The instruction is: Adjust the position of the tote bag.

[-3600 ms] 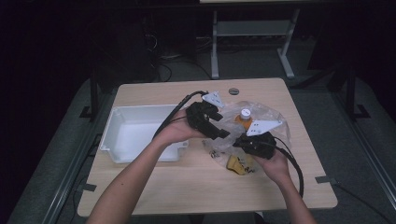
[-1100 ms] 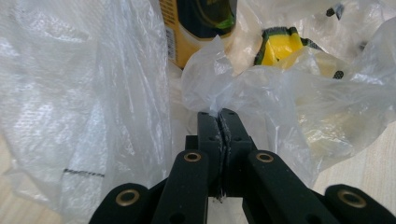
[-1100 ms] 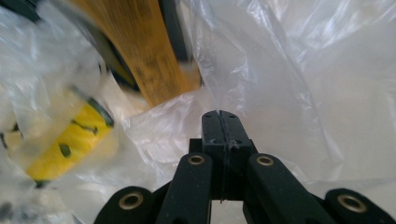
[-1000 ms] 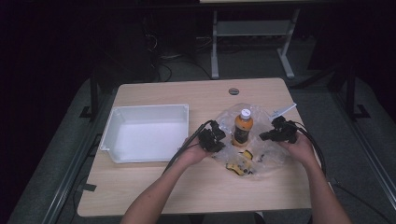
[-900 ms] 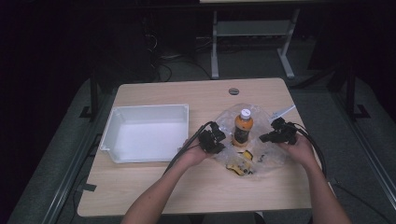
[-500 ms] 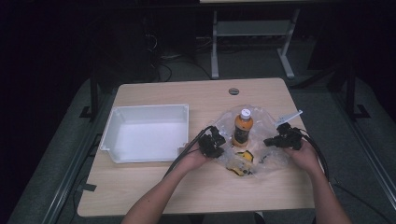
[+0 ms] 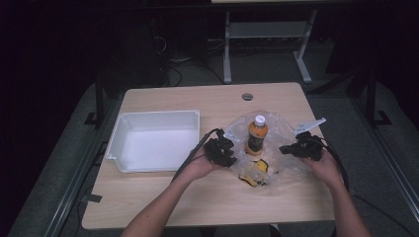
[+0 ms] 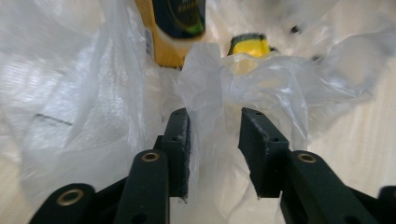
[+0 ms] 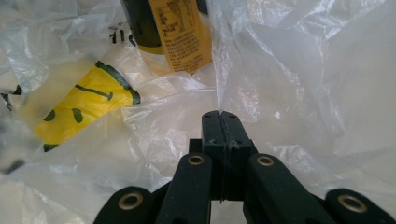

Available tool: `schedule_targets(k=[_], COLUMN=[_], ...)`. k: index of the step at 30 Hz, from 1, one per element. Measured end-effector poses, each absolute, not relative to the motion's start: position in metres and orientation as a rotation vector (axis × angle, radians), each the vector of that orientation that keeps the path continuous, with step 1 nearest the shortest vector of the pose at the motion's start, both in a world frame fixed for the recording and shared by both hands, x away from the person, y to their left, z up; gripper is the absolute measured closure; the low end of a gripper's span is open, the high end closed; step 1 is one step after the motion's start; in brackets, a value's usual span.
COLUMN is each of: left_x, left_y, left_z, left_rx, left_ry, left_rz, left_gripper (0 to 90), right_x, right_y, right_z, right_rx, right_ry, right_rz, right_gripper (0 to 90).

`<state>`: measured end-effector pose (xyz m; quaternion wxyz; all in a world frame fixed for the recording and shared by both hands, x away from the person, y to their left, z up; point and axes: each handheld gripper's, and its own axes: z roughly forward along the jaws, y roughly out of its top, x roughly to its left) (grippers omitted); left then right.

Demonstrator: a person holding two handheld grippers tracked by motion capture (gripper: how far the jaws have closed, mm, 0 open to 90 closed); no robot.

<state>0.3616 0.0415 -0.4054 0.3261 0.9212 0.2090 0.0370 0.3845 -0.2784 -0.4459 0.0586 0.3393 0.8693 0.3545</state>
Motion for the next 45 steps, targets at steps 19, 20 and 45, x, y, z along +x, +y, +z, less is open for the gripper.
schedule_targets(k=[19, 20, 45], left_x=[0.363, 0.365, 0.422], left_y=[0.056, 0.055, 0.009], left_z=[-0.350, -0.349, -0.419], left_rx=[2.361, 2.359, 2.411], left_ry=[0.457, 0.463, 0.774], left_rz=[0.140, 0.157, 0.233], left_gripper=[50.7, 51.2, 74.1], right_x=[0.378, 0.377, 0.418], right_y=[-0.280, -0.280, -0.259], right_z=[-0.436, -0.435, -0.437], right_rx=[0.991, 0.998, 0.908], right_ry=[2.605, 2.603, 2.593], right_rz=[1.114, 1.115, 1.094], right_gripper=[82.3, 80.3, 74.3])
